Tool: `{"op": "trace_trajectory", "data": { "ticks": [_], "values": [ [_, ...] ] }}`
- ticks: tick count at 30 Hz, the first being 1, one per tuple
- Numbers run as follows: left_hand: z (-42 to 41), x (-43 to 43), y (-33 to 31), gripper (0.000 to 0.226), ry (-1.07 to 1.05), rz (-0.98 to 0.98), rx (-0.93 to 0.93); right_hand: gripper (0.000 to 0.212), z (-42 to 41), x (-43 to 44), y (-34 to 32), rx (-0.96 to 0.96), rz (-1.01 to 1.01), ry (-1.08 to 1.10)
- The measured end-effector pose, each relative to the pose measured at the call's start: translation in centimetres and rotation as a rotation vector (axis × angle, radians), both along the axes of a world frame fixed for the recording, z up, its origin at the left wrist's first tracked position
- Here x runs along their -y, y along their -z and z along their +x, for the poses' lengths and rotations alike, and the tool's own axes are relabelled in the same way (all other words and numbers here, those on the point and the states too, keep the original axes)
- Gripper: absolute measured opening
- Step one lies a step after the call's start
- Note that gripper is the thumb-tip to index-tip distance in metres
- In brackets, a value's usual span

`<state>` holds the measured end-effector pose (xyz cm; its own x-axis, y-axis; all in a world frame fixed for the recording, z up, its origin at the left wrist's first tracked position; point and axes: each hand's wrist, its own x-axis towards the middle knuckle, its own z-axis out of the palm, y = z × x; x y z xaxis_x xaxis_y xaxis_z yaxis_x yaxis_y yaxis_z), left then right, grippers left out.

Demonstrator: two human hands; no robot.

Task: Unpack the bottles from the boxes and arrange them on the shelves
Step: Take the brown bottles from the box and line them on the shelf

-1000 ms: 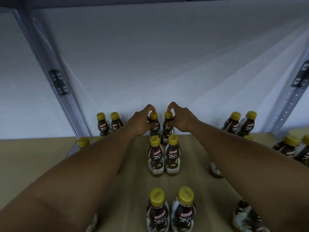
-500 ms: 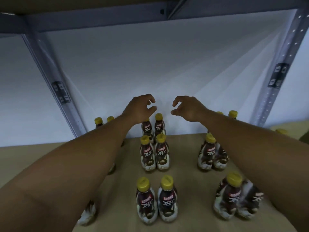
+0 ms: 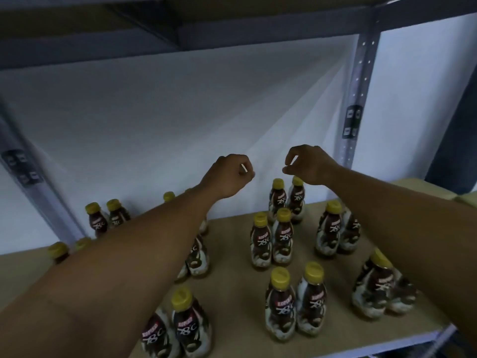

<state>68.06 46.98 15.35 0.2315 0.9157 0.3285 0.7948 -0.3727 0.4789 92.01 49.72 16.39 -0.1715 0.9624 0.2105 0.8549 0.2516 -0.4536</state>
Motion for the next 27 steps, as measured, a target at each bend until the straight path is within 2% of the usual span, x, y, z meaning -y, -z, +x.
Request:
{"op": "trace_trajectory", "data": {
  "ticks": [7,16,27],
  "values": [
    [4.0,-3.3,3.3,0.017,0.038,-0.054,-0.012,0.021,4.1,-2.4,2.5,-0.016,-0.041,0.048],
    [6.5,-5.8,6.4,0.048,0.054,-0.163,-0.016,0.058,5.1,-4.2,5.1,0.007,-0.209,-0.085],
    [7.1,-6.3,8.4,0.043,0.073,-0.134,-0.001,0.040,4.2,-5.2,6.8,-0.052,-0.190,-0.084]
  ]
}}
